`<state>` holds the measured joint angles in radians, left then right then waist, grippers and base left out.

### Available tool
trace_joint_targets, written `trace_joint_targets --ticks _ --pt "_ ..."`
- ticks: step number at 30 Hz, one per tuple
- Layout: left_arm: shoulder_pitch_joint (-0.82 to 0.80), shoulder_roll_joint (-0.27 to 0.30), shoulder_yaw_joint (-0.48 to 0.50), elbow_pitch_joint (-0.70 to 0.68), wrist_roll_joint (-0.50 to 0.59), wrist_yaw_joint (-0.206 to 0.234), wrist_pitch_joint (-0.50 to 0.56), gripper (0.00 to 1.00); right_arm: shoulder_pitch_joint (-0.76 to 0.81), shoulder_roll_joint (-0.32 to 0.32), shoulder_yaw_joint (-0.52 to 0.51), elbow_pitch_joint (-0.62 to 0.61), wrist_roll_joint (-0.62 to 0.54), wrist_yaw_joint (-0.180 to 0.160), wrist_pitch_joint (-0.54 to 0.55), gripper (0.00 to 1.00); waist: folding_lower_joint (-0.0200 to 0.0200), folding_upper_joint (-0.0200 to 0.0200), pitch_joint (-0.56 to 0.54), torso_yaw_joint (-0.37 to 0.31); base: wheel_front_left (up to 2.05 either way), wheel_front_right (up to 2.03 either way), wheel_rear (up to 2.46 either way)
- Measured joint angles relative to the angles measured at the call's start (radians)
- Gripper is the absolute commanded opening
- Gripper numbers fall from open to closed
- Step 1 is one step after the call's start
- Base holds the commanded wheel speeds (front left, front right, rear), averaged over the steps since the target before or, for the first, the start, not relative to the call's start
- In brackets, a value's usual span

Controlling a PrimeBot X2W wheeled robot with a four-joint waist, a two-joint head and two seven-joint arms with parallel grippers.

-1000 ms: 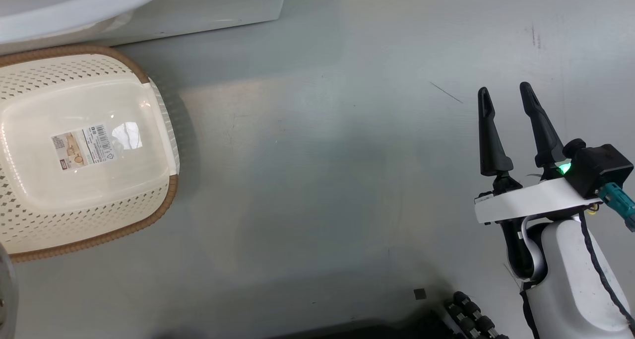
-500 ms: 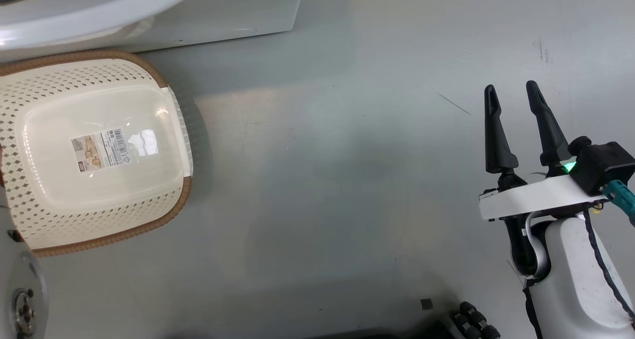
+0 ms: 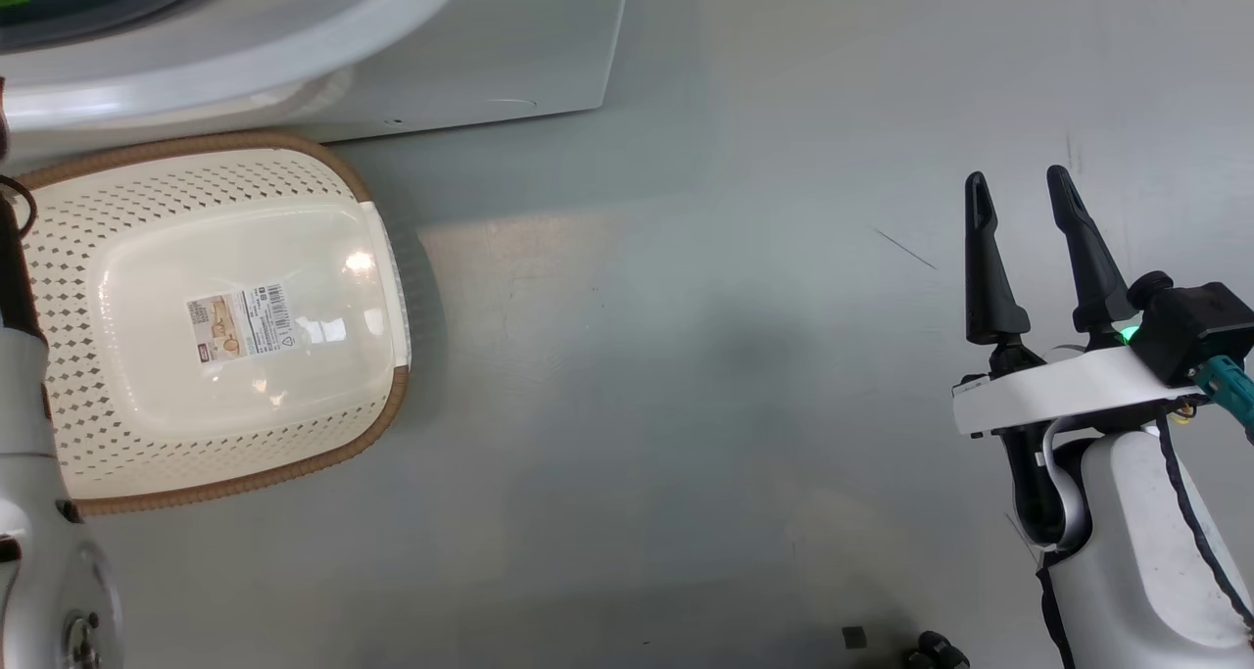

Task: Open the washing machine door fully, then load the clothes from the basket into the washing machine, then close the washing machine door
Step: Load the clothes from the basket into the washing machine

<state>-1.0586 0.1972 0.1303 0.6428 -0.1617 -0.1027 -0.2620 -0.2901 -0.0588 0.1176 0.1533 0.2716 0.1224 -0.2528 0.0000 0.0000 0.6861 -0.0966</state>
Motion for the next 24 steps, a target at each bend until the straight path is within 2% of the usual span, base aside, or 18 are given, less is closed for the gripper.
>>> trace_joint_targets --ticks 11,24 --pt "0.102 -0.007 0.011 -0.057 -0.007 -0.008 0.000 1.00 0.003 0.000 -0.001 0.002 0.000 0.000 0.000 1.00 0.0000 0.0000 -0.037 0.012 0.00 0.00 0.00" --pt "0.298 -0.029 0.026 -0.216 0.006 -0.012 0.001 1.00 0.012 0.000 -0.009 -0.003 0.000 0.000 0.000 1.00 0.0000 0.0000 -0.048 0.023 0.00 0.00 0.00"
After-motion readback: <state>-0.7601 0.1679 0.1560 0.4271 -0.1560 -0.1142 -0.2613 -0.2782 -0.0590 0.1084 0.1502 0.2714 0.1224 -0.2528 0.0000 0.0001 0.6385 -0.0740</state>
